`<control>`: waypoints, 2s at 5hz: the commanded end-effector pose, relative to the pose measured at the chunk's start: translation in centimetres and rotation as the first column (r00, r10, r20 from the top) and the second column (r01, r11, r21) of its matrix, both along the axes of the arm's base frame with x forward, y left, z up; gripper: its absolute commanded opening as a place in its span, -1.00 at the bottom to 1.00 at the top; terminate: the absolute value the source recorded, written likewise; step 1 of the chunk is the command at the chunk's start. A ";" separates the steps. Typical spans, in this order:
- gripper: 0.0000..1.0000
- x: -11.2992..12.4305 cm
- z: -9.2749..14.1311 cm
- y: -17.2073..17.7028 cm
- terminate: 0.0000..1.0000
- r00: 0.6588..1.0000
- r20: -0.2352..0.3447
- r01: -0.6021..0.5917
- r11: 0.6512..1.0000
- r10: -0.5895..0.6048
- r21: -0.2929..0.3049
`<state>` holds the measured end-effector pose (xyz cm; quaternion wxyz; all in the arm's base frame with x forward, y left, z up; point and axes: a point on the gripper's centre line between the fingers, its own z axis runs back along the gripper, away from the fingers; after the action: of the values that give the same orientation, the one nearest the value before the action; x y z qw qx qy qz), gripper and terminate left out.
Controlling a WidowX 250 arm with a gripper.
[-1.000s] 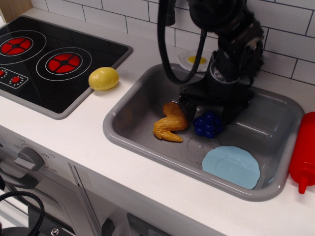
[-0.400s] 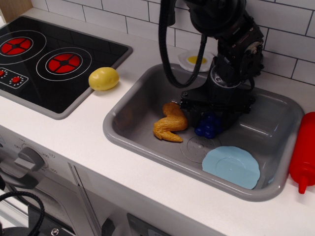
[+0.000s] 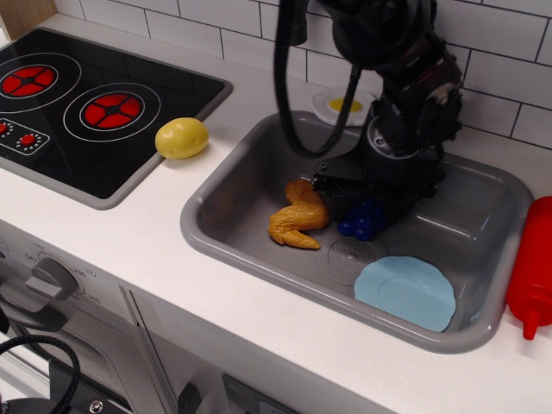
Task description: Put blueberries on plate sink
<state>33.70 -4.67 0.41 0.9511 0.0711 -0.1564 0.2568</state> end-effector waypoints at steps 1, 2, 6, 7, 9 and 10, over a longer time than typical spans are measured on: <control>-1.00 -0.6 4.7 -1.6 -1.00 0.996 0.070 0.052 0.996 -0.047 -0.076; -1.00 -2.0 4.1 -3.1 -1.00 0.994 0.002 0.108 0.987 -0.108 -0.115; 1.00 -5.0 2.3 -5.8 -1.00 0.985 -0.071 0.146 0.975 -0.160 -0.165; 1.00 -5.2 2.8 -5.5 -1.00 0.981 -0.104 0.141 0.971 -0.163 -0.191; 1.00 -4.4 6.2 -4.9 -1.00 0.989 -0.025 0.140 0.969 -0.148 -0.205; 1.00 -4.4 8.4 -4.0 -1.00 0.994 0.040 0.104 0.970 -0.097 -0.221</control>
<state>29.18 -9.04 7.42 0.9655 -0.0393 -0.1266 0.2241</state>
